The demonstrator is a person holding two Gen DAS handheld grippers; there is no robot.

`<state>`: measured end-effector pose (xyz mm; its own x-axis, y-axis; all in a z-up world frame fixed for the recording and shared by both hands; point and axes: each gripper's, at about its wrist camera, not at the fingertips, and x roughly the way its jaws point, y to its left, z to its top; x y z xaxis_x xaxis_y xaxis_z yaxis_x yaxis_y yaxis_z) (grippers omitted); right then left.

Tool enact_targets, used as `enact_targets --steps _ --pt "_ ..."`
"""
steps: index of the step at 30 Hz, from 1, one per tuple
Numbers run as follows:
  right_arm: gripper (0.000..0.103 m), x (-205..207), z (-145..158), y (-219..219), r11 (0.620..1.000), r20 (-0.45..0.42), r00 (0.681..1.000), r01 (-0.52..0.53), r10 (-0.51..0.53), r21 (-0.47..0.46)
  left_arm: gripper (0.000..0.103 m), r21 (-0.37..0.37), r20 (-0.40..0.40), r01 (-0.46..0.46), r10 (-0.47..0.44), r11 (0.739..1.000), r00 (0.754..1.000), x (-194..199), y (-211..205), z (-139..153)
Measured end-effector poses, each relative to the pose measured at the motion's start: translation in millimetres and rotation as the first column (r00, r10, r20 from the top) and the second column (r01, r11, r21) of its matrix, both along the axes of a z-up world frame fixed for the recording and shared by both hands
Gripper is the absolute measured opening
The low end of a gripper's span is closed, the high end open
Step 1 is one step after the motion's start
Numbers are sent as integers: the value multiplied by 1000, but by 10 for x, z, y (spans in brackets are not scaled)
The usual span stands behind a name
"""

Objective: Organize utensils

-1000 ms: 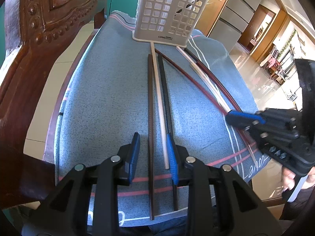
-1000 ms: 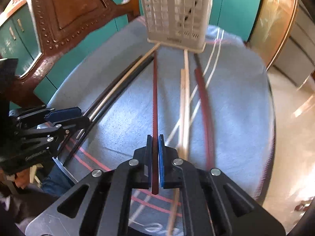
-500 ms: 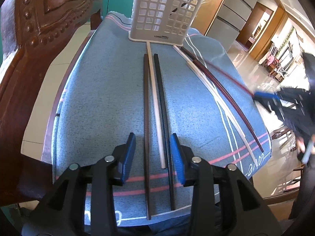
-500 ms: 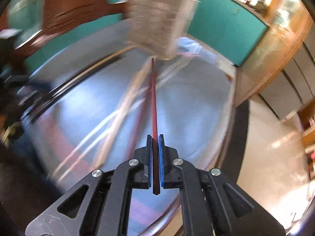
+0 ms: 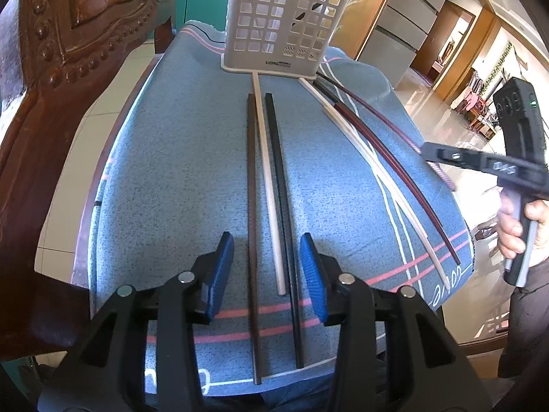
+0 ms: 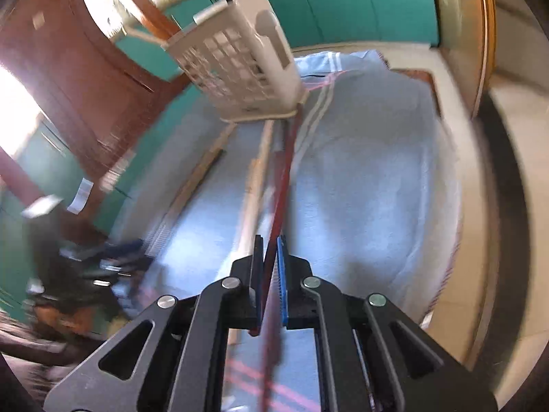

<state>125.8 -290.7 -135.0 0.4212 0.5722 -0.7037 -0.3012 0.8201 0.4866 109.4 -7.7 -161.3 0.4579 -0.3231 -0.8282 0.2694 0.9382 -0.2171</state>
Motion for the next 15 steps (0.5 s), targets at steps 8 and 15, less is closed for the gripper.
enact_targets --steps 8,15 --pt "7 -265 26 -111 992 -5 999 -39 40 119 44 -14 -3 0 0 1000 1000 -7 5 -3" --pt "12 -220 12 107 997 -52 998 -37 41 65 45 -1 -1 5 -5 1000 1000 -17 -24 -2"
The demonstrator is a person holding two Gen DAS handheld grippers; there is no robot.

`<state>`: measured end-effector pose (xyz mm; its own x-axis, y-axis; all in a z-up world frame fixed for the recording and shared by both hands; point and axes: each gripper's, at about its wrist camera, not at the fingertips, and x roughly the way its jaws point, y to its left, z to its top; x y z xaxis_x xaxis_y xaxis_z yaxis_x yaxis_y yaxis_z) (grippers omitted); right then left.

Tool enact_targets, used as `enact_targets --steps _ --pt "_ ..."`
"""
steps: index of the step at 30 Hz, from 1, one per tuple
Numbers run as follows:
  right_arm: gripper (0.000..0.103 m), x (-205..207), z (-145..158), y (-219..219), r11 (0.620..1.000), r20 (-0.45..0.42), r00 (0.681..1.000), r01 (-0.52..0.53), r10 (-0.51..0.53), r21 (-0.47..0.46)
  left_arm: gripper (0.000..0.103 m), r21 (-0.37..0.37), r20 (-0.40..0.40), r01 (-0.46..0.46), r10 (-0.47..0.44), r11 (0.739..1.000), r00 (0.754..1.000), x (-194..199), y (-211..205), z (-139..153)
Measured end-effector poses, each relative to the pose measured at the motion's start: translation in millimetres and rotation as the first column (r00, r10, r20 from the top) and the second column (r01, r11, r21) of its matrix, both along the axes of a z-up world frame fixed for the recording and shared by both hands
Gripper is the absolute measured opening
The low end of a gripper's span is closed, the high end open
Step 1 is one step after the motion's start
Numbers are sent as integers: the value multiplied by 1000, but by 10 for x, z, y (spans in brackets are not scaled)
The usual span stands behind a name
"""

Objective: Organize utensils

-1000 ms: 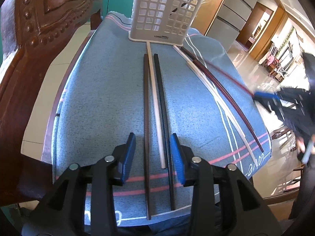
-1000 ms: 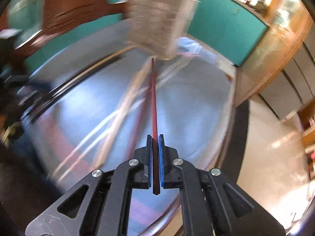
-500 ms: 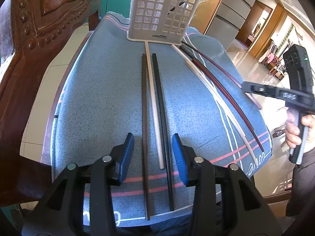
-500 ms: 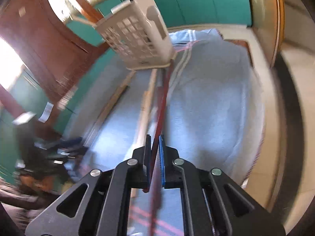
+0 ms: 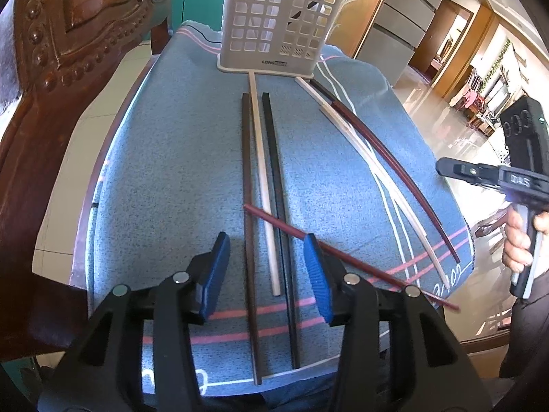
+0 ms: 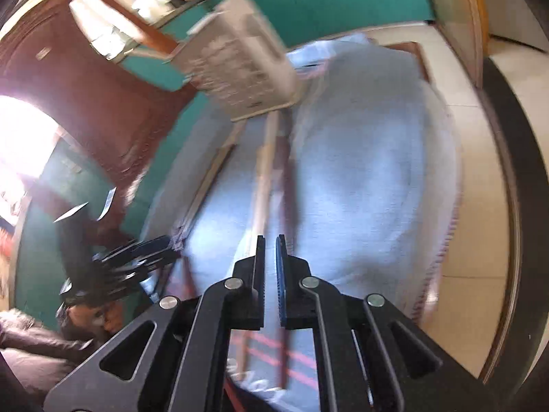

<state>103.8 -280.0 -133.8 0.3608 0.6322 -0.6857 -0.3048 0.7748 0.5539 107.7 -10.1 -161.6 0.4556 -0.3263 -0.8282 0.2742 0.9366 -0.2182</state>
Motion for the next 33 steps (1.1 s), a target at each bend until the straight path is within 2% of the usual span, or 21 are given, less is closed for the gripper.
enact_targets --steps 1,2,3,5,9,10,11,12,13,15,18,19,21,24,28,31,33 --pt "25 -42 4 112 999 -18 999 -41 41 14 45 -1 0 -2 2 1000 1000 -7 -2 2" --pt "33 -119 17 281 996 -23 996 -86 86 -7 46 1 0 -2 2 1000 1000 -4 -3 0" --pt "40 -233 64 486 987 26 992 -117 120 -108 46 5 1 -2 2 1000 1000 -1 -11 1" --pt "40 -372 87 815 950 91 974 -177 206 -257 46 2 1 -4 4 1000 1000 2 -9 -3" --pt "40 -433 -138 1406 883 45 952 -261 301 -391 46 -27 -15 -11 11 1000 1000 46 25 -5" --pt "37 -436 -199 1484 867 33 951 -267 309 -421 46 -41 -20 -16 15 999 1000 55 42 -7" --pt "33 -445 -224 1557 851 63 949 -248 310 -464 46 -51 -24 -19 18 999 1000 58 53 -10" --pt "17 -416 -256 1589 839 61 948 -244 312 -487 46 -63 -28 -22 21 998 999 61 71 -12" --pt "6 -357 -266 1606 840 52 955 -230 292 -490 46 -76 -33 -28 26 997 999 62 90 -13" --pt "6 -251 -304 1536 868 23 971 -203 238 -454 46 -98 -43 -40 36 994 998 67 123 -18" --pt "6 -154 -284 1390 897 40 990 -103 133 -430 46 -107 -45 -42 37 993 998 60 136 -19" --pt "6 -95 -263 1278 928 32 998 -46 62 -369 46 -104 -43 -42 37 994 998 55 131 -19" --pt "6 -19 -268 1096 960 -11 999 43 -48 -276 46 -94 -40 -39 35 995 999 65 108 -17" --pt "6 32 -304 1060 962 -31 995 86 -97 -259 46 -79 -42 -43 39 996 998 127 87 -3" --pt "6 62 -365 1105 936 -9 994 104 -113 -336 46 -72 -28 -67 65 995 997 286 89 66" --pt "9 153 -387 1143 924 2 994 104 -111 -368 46 -27 -15 -87 87 996 996 494 41 109" --pt "12 214 -406 1178 912 15 993 111 -114 -395 37 -7 -22 -103 102 995 994 646 27 99"
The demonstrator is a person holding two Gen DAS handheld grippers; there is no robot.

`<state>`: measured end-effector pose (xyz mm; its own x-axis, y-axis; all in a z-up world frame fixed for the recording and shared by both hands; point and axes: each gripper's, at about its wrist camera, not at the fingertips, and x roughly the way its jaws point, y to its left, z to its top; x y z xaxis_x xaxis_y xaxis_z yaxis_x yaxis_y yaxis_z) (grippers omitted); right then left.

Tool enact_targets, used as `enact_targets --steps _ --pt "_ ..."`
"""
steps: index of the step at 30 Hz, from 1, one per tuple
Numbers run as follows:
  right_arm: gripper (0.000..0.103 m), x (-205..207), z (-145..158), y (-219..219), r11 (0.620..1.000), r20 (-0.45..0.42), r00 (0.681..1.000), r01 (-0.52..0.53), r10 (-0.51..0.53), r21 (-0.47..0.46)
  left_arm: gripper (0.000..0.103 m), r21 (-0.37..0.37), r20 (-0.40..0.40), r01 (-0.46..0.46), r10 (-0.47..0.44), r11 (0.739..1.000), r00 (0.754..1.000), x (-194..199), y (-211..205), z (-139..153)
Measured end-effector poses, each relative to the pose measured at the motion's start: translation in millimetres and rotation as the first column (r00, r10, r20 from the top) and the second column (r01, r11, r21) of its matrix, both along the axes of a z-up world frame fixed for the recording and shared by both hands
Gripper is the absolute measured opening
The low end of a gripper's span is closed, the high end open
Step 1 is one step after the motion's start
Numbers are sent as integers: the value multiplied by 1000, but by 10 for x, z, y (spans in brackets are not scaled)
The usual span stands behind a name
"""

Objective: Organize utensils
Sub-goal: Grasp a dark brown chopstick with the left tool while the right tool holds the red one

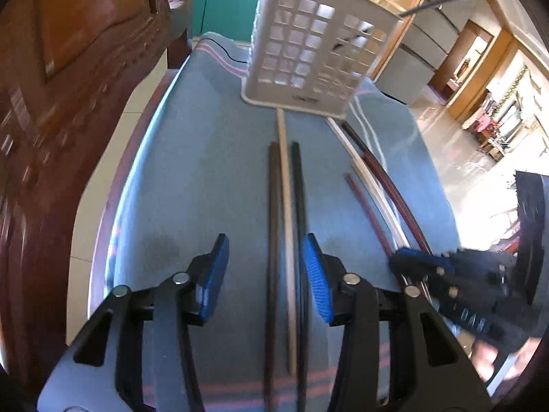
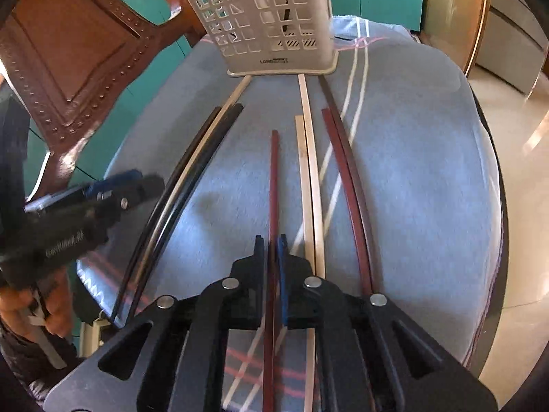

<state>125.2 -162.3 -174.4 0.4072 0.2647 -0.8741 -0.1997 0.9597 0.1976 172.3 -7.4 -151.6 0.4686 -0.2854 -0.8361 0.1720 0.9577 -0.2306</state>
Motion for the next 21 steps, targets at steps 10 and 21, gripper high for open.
enact_targets --steps 10,21 --pt "12 262 33 123 994 35 999 -26 30 -102 29 64 -30 21 -19 998 999 217 -125 -64" --pt "12 310 79 228 981 73 995 -52 67 -185 31 226 -14 26 -23 974 1000 332 -369 -97"
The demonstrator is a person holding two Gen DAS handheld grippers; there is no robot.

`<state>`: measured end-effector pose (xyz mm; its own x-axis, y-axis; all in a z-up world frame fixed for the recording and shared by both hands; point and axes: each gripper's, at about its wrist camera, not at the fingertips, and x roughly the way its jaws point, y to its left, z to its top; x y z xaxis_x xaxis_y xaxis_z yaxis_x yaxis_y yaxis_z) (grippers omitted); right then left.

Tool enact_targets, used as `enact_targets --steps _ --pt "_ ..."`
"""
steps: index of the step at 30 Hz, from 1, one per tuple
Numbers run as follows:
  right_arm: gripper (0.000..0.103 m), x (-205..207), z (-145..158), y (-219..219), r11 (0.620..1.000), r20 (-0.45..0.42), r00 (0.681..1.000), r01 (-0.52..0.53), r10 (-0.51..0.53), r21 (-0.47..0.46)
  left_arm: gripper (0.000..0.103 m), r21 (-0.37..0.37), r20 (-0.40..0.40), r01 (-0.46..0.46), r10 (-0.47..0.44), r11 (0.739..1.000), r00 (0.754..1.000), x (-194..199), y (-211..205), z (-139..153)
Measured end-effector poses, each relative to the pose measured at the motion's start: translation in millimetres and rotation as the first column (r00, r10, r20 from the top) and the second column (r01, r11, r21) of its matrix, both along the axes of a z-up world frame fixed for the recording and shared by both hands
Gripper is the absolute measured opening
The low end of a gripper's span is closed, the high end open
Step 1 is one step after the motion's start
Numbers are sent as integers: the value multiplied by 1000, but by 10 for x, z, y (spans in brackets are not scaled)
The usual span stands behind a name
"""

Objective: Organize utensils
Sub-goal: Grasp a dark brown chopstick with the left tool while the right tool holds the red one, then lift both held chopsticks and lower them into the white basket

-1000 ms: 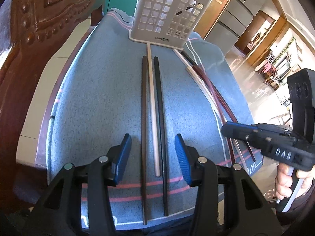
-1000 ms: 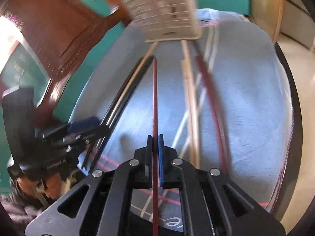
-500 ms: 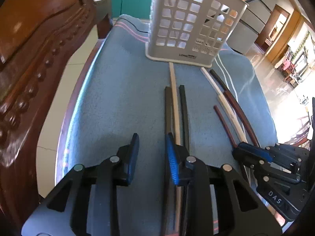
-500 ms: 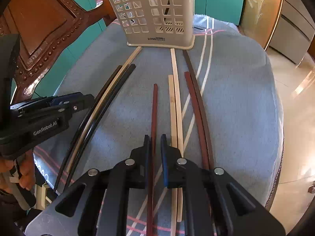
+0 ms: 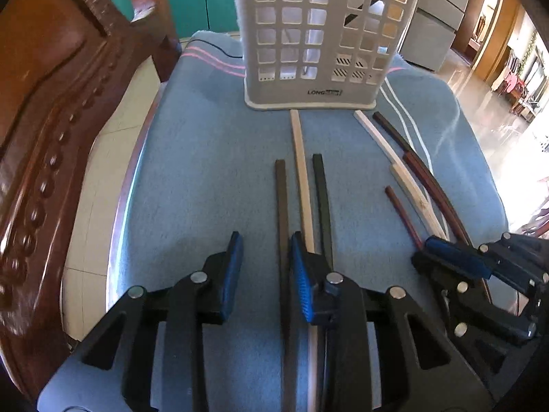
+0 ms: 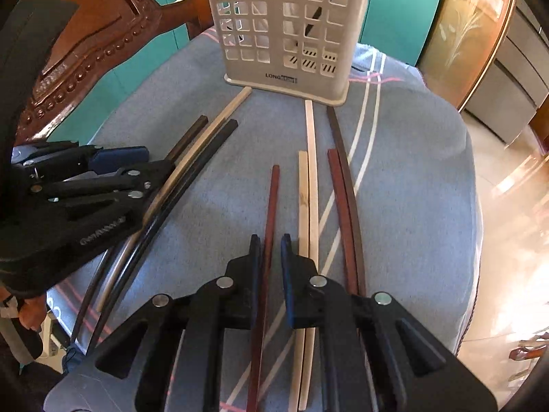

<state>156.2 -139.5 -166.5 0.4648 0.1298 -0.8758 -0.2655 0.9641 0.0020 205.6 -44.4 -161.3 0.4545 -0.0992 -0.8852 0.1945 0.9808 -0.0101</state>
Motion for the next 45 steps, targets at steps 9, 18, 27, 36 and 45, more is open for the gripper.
enact_targets --steps 9,18,27,36,45 --pt "5 -158 430 -268 977 88 996 -49 31 210 7 -121 50 -22 29 992 998 -83 142 305" --pt "5 -657 1556 -761 937 333 942 -92 -28 337 7 -219 317 39 34 975 948 -563 357 1514" --pt "5 -233 2618 -997 903 538 827 -94 -164 420 7 -326 533 -19 201 945 822 -319 452 2635" --pt "5 454 2696 -876 915 623 734 -4 -272 404 7 -351 596 -116 317 929 737 292 319 2831" --pt "5 663 2091 -677 940 572 788 23 -227 341 7 -292 525 -124 268 948 808 504 248 2189"
